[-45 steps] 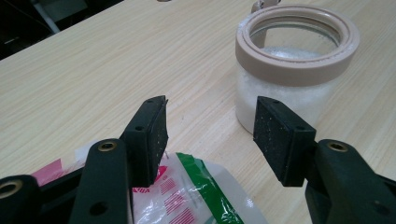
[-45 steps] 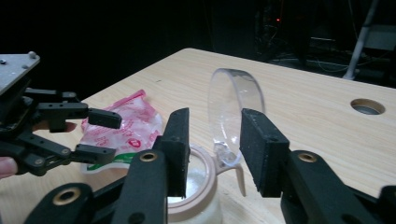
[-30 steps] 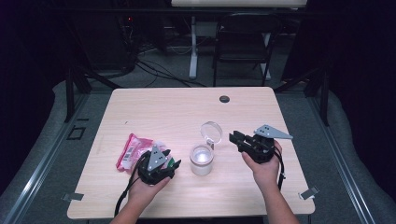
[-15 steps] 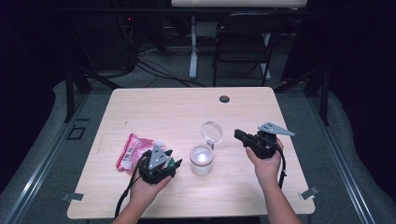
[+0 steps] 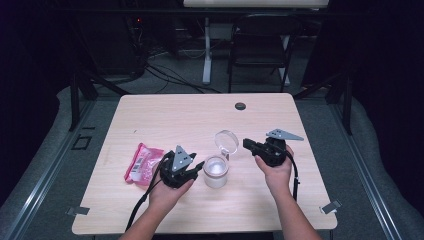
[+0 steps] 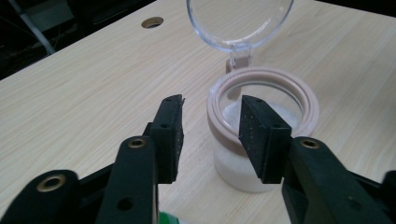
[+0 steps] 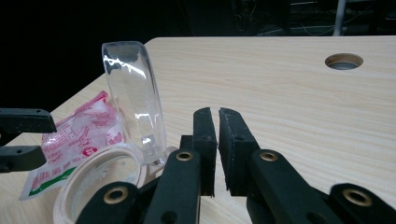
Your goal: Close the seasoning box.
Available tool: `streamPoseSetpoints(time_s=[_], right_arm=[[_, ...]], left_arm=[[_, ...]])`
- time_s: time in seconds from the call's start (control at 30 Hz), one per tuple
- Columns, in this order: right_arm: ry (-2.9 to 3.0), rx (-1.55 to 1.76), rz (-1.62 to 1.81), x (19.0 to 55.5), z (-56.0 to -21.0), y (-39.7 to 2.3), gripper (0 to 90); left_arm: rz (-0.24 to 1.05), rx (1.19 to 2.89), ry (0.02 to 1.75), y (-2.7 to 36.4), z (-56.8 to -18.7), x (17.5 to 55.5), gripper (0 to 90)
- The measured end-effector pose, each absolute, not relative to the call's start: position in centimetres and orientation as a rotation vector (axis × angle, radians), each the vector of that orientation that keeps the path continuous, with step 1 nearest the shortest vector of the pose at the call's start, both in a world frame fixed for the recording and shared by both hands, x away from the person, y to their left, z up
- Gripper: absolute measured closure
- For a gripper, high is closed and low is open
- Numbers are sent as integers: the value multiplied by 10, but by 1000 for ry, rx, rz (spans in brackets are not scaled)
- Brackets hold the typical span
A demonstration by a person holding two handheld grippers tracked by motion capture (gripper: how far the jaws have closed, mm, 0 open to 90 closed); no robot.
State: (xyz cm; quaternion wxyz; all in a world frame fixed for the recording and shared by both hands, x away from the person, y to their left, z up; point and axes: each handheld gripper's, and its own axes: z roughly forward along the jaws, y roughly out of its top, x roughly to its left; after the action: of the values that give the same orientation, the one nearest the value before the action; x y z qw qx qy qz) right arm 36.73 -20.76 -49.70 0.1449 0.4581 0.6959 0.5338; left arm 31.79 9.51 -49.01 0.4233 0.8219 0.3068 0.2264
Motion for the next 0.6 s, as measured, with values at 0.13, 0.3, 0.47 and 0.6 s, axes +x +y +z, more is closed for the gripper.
streamPoseSetpoints(time_s=[0.13,0.3,0.47,0.6], right_arm=[[1998,1327,1557,369,-497,-205,855],[2028,1306,1557,371,-498,-200,851],[2038,1294,1576,372,-498,-195,847],[2050,1282,1579,371,-498,-192,847]], left_arm=[[529,2046,794,87,-486,327,692],[485,2021,802,81,-480,333,824],[456,2003,816,78,-477,339,898],[443,2003,812,74,-477,340,900]])
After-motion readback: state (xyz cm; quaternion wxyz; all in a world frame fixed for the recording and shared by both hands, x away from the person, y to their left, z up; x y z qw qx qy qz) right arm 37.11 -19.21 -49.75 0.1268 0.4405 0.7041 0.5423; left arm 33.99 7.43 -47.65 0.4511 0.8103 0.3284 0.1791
